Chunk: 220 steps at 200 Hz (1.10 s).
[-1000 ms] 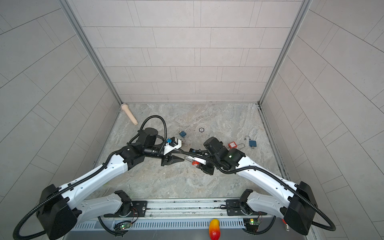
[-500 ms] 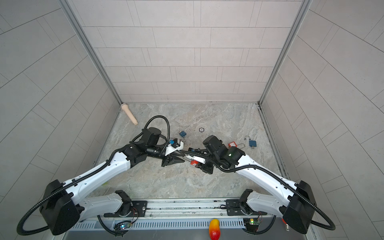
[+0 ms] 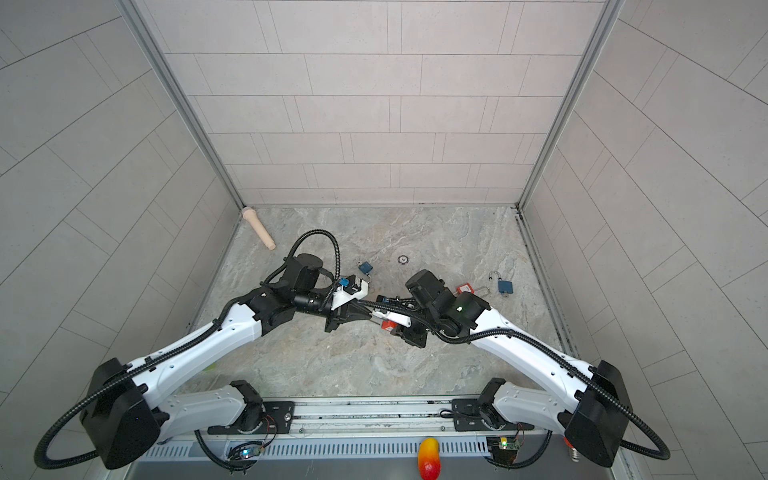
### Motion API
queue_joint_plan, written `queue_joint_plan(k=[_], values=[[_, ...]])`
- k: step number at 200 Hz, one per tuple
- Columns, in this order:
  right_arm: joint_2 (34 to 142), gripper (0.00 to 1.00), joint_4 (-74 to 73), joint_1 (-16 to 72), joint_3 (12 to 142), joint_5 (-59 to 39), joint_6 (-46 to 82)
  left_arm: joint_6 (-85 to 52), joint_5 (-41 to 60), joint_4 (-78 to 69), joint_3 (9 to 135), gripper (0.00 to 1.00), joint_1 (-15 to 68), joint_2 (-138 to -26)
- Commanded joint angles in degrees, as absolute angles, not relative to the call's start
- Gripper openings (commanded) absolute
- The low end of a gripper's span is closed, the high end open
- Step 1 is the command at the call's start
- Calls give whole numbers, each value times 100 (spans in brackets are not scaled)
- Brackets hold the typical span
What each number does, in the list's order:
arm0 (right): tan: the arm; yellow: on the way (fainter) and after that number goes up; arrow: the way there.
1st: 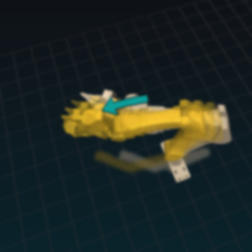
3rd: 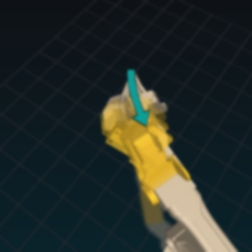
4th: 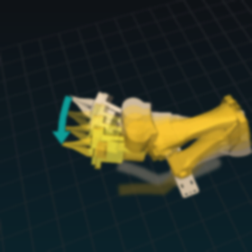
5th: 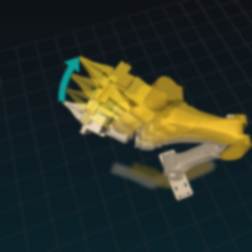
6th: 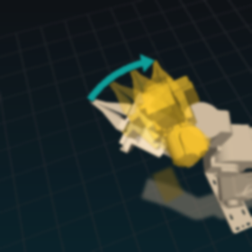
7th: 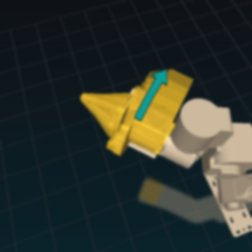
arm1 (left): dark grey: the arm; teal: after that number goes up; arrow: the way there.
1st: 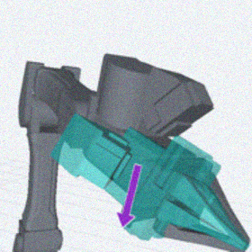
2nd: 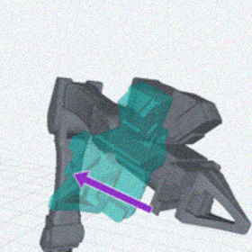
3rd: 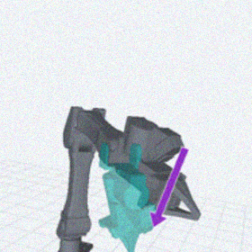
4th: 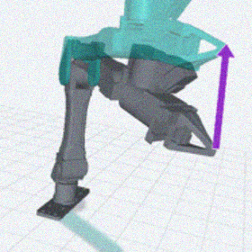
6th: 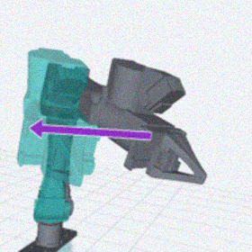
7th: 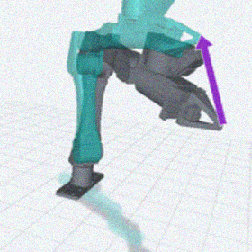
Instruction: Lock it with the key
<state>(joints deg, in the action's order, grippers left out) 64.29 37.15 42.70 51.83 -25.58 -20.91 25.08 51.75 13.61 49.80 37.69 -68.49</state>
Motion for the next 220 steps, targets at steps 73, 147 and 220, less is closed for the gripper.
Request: queue_joint_plan(k=[73, 147, 220], values=[[5516, 55, 3755, 4022, 5042, -2199, -1783, 1761, 5442, -238, 5040, 0, 3779, -6763], [5189, 51, 3476, 3657, 4766, -2579, -1626, 1345, 5725, -691, 5071, 0, 3814, -6909], [5303, 46, 3373, 3628, 4834, -2854, -1633, 1345, 5671, -681, 4972, 0, 3822, -6838]])
